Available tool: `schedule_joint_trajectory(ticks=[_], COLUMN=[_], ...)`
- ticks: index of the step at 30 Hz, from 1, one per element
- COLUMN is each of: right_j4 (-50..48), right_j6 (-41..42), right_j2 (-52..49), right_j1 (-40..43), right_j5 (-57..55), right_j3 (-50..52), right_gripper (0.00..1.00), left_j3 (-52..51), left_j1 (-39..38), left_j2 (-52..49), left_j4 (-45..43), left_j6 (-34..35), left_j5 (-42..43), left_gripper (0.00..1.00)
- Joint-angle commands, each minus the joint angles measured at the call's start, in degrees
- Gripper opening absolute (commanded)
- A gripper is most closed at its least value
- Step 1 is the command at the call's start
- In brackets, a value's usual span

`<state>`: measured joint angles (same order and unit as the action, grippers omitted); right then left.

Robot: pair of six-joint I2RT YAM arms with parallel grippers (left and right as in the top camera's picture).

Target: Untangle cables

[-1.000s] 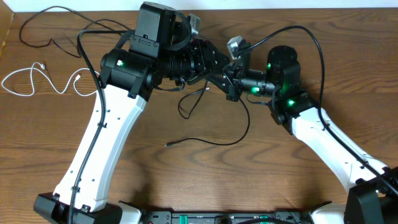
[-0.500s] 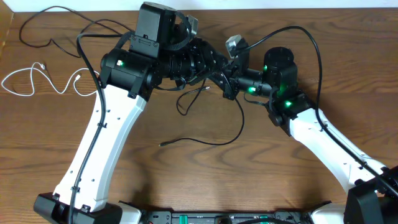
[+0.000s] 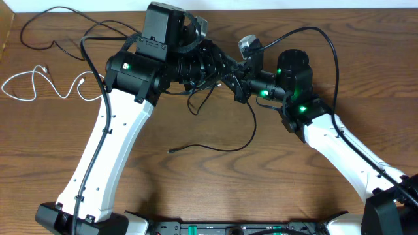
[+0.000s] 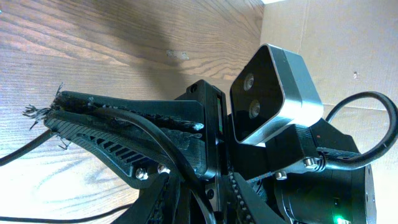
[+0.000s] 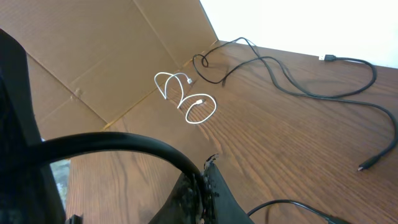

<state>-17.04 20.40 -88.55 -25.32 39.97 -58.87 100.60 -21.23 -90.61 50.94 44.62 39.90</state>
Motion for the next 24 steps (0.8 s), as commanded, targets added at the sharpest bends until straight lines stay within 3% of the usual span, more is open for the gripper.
schedule_joint_trajectory(ticks=[1, 11, 15, 21, 22, 24], right_j4=[-0.3, -0.3, -0.3, 0.2, 0.6, 1.7], right_j6=[0.6, 1.0, 1.0, 1.4, 1.4, 1.4], right_j2=[0.1, 0.1, 0.1, 0.1, 0.1, 0.1], right_j1=[-0.3, -0.3, -0.4, -0.4, -0.4, -0.1], right_j5=[-0.5, -0.3, -0.4, -0.4, -0.4, -0.4], right_j3=[-0.4, -0.4, -0.4, -0.4, -0.4, -0.4], right_gripper=[0.02, 0.01, 0.02, 0.01, 0.05, 0.22], left_j3=[0.9, 0.9, 0.9, 0.9, 0.9, 0.9], left_j1=[-0.1, -0.1, -0.1, -0.1, 0.0, 0.6], left_j2=[0.4, 0.4, 0.4, 0.4, 0.4, 0.4], left_j4=[-0.1, -0.1, 0.0, 0.0, -0.1, -0.3], left_j6=[-0.1, -0.1, -0.1, -0.1, -0.1, -0.2], left_j5=[-0.5, -0.5, -0.5, -0.5, -0.5, -0.5], left_gripper=[0.28, 0.19, 0.08, 0.07, 0.07, 0.07])
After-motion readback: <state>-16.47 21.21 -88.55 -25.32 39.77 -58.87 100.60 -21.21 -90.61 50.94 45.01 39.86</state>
